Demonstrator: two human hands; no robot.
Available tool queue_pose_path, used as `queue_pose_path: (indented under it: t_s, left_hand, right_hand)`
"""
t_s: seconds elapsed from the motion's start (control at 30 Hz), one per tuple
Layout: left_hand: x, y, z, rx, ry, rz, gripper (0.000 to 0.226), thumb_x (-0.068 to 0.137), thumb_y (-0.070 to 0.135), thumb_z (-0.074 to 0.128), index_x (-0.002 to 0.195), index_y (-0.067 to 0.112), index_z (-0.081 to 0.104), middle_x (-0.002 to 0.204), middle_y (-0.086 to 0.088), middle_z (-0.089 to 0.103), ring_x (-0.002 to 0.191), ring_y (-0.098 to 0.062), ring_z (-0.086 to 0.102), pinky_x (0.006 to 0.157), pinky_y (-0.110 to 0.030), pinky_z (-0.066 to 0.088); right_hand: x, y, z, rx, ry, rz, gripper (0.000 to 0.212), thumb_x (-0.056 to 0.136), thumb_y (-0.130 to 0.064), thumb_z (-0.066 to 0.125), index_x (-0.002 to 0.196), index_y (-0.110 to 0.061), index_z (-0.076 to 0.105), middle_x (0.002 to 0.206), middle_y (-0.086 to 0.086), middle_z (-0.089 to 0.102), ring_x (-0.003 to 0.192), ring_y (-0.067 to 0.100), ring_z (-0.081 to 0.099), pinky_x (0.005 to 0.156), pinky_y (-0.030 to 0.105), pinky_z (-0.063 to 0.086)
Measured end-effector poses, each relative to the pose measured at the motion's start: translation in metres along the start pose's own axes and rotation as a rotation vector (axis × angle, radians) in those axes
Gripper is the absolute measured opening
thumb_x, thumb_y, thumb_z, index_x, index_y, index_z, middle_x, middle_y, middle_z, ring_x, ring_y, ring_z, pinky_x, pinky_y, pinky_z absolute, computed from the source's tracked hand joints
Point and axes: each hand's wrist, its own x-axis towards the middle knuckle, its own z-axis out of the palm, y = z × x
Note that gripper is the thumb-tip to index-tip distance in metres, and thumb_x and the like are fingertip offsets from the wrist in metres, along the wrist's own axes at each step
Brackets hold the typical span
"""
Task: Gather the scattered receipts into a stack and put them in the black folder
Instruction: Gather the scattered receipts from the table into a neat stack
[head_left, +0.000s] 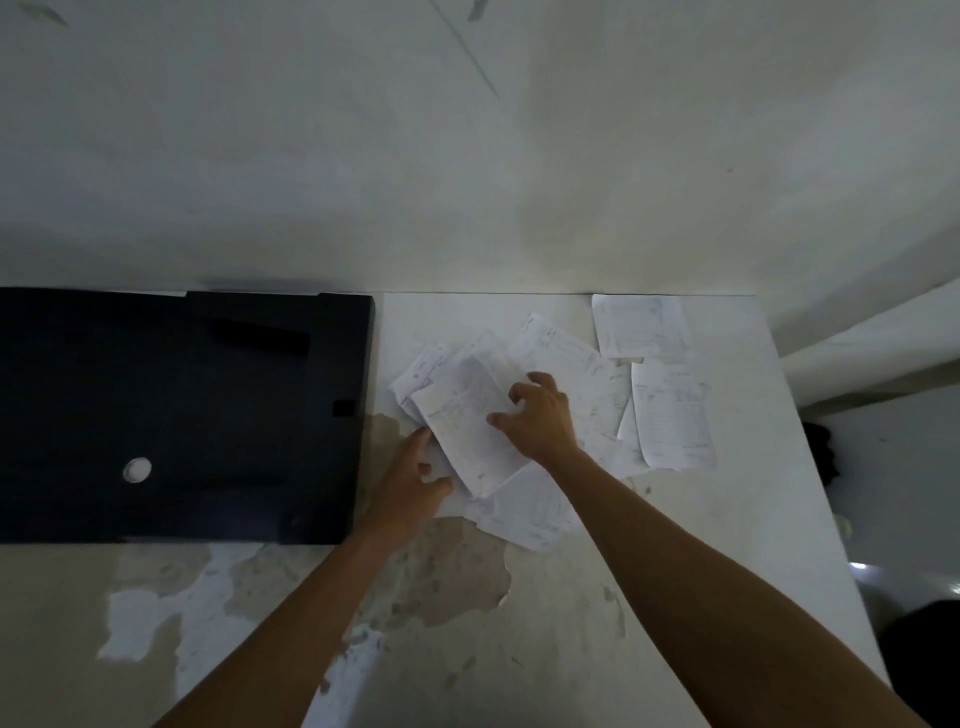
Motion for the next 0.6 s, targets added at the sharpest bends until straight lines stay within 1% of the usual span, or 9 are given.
queue_pose_path:
  t_s: [0.07,0.1,0.17,0.23,0.3,0.4,0.5,0.53,0.6]
  left_hand:
    - [-0.001,-0.003,0.000,-0.006,0.010,0.012,0.071,0.085,0.012,0.060,0.144,0.034,0.028,0.129,0.013,0.036,0.111,-0.012,0.047,0.083,-0.030,0.048]
    - [-0.002,-0.004,0.000,-0.031,0.012,0.018,0.070,0.086,0.012,0.061,0.144,0.033,0.028,0.129,0.012,0.038,0.111,-0.012,0.048,0.079,-0.027,0.047]
    - [-0.003,-0.003,-0.001,-0.149,0.003,0.024,0.070,0.086,0.006,0.062,0.143,0.031,0.030,0.123,0.012,0.047,0.109,-0.012,0.054,0.075,-0.023,0.048]
    - [-0.003,-0.005,0.000,-0.251,-0.014,0.045,0.073,0.085,0.000,0.061,0.143,0.030,0.030,0.123,0.010,0.054,0.112,-0.013,0.058,0.081,-0.025,0.051]
    - [-0.004,-0.008,0.001,-0.268,-0.022,0.069,0.076,0.085,0.000,0.061,0.144,0.033,0.027,0.130,0.006,0.053,0.118,-0.012,0.055,0.087,-0.027,0.050]
    - [-0.005,-0.011,0.002,-0.269,-0.042,0.086,0.078,0.085,-0.003,0.060,0.144,0.034,0.027,0.131,0.007,0.051,0.120,-0.012,0.051,0.088,-0.025,0.049]
    - [-0.008,-0.010,0.001,-0.231,-0.012,0.064,0.067,0.086,0.001,0.058,0.141,0.032,0.035,0.125,0.007,0.055,0.120,-0.018,0.054,0.089,-0.029,0.049]
    - [-0.010,-0.010,0.000,-0.161,0.028,0.052,0.063,0.088,0.005,0.057,0.142,0.030,0.034,0.129,0.006,0.053,0.123,-0.019,0.051,0.091,-0.029,0.047]
    - [-0.015,-0.013,0.000,0.034,0.141,0.051,0.064,0.089,0.013,0.055,0.146,0.025,0.028,0.145,0.003,0.040,0.134,-0.019,0.040,0.103,-0.034,0.041]
  right_hand:
    - [-0.003,-0.004,-0.001,0.072,-0.031,-0.010,0.036,0.077,-0.035,0.075,0.103,-0.013,0.063,0.126,0.009,0.052,0.102,0.022,0.054,0.079,0.033,0.046]
    - [-0.005,-0.004,-0.001,0.104,-0.035,-0.010,0.037,0.075,-0.032,0.077,0.103,-0.013,0.061,0.117,0.008,0.056,0.098,0.022,0.057,0.075,0.032,0.048]
    - [-0.012,-0.005,0.000,0.212,-0.035,0.018,0.047,0.074,-0.025,0.078,0.112,-0.015,0.052,0.109,0.001,0.057,0.097,0.021,0.059,0.076,0.032,0.050]
    - [-0.021,-0.008,0.002,0.394,-0.047,0.101,0.061,0.076,-0.018,0.078,0.123,-0.017,0.038,0.107,-0.001,0.053,0.097,0.020,0.056,0.077,0.032,0.050]
    - [-0.027,-0.012,0.007,0.549,-0.088,0.183,0.073,0.076,-0.020,0.080,0.132,-0.018,0.032,0.111,0.002,0.053,0.100,0.022,0.056,0.080,0.035,0.051]
    - [-0.032,-0.015,0.016,0.627,-0.167,0.266,0.071,0.071,-0.030,0.083,0.131,-0.013,0.049,0.119,0.005,0.061,0.104,0.024,0.060,0.080,0.037,0.056]
    - [-0.042,-0.009,0.013,0.574,-0.183,0.273,0.051,0.076,-0.032,0.078,0.118,-0.008,0.063,0.110,0.007,0.067,0.095,0.023,0.063,0.064,0.027,0.051]
    - [-0.046,-0.004,0.009,0.570,-0.166,0.268,0.046,0.078,-0.031,0.076,0.115,-0.007,0.065,0.107,0.007,0.068,0.094,0.023,0.064,0.066,0.028,0.052]
    - [-0.056,0.012,-0.001,0.617,-0.103,0.291,0.040,0.077,-0.030,0.076,0.110,-0.008,0.068,0.105,0.007,0.070,0.093,0.023,0.066,0.076,0.035,0.056]
